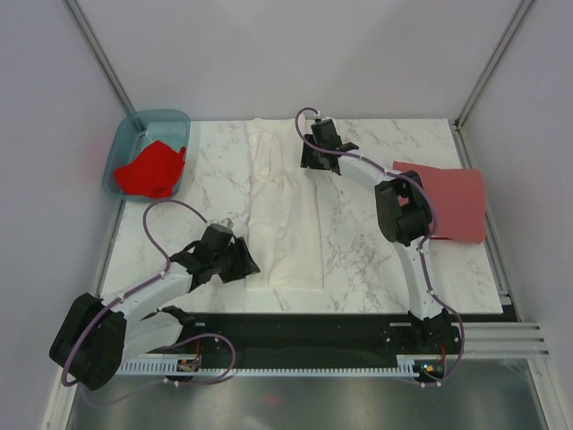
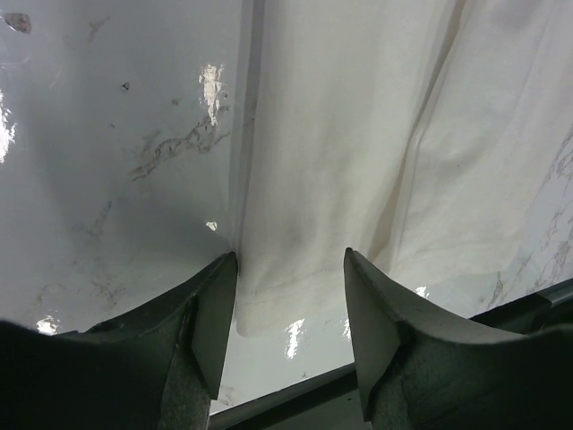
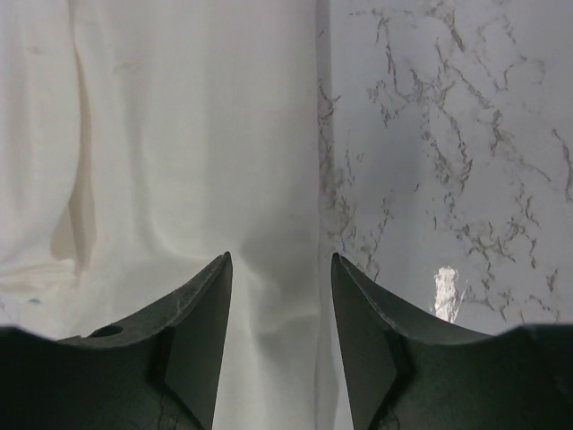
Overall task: Fold and stack the t-shirts
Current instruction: Fold the tshirt
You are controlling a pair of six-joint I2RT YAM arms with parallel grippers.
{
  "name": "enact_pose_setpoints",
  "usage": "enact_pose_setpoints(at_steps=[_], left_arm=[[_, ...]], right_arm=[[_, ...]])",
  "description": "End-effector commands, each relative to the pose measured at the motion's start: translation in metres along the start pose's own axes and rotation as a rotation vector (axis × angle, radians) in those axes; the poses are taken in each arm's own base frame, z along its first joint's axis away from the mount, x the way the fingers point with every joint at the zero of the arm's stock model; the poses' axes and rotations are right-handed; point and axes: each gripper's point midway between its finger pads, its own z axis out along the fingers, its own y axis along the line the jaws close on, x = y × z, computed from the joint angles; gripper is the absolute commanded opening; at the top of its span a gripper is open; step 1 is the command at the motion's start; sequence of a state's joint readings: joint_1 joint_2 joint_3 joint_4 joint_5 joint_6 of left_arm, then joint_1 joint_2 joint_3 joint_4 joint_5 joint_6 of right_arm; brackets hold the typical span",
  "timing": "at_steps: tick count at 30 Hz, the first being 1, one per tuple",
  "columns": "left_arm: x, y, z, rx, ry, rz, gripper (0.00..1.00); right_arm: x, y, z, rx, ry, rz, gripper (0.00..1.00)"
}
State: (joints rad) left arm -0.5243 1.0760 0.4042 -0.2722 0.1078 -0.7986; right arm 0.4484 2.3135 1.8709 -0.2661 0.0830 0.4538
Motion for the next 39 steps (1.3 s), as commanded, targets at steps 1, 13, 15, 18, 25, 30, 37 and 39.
enact_pose_setpoints(at_steps=[1,13,15,18,25,30,37,39], left_arm=[[0.026,0.021,0.004,-0.072,0.081,-0.026,0.59],[0.032,0.024,0.006,-0.083,0.108,-0.016,0.23],[0.033,0.023,0.006,-0.078,0.113,-0.015,0.18],[0.035,0.022,0.006,-0.069,0.121,-0.010,0.09],[0.038,0.017,0.003,-0.027,0.124,-0.005,0.02],[0.044,0.013,0.002,0.004,0.151,0.004,0.02],[0.043,0.009,0.001,0.023,0.144,0.012,0.02],[0.042,0.009,0.001,0.022,0.138,0.013,0.02]], right_arm=[[-0.013,-0.004,0.020,-0.005,-0.023,-0.012,0.56],[-0.019,-0.015,0.066,-0.042,-0.013,0.082,0.43],[-0.021,-0.020,0.069,-0.037,-0.018,0.099,0.36],[-0.020,-0.026,0.070,-0.057,-0.001,0.117,0.15],[-0.026,-0.053,0.062,-0.009,-0.033,0.169,0.00],[-0.031,-0.067,0.058,0.025,-0.045,0.198,0.00],[-0.032,-0.054,0.047,-0.055,-0.052,0.194,0.56],[-0.036,-0.048,0.035,-0.074,-0.058,0.185,0.59]])
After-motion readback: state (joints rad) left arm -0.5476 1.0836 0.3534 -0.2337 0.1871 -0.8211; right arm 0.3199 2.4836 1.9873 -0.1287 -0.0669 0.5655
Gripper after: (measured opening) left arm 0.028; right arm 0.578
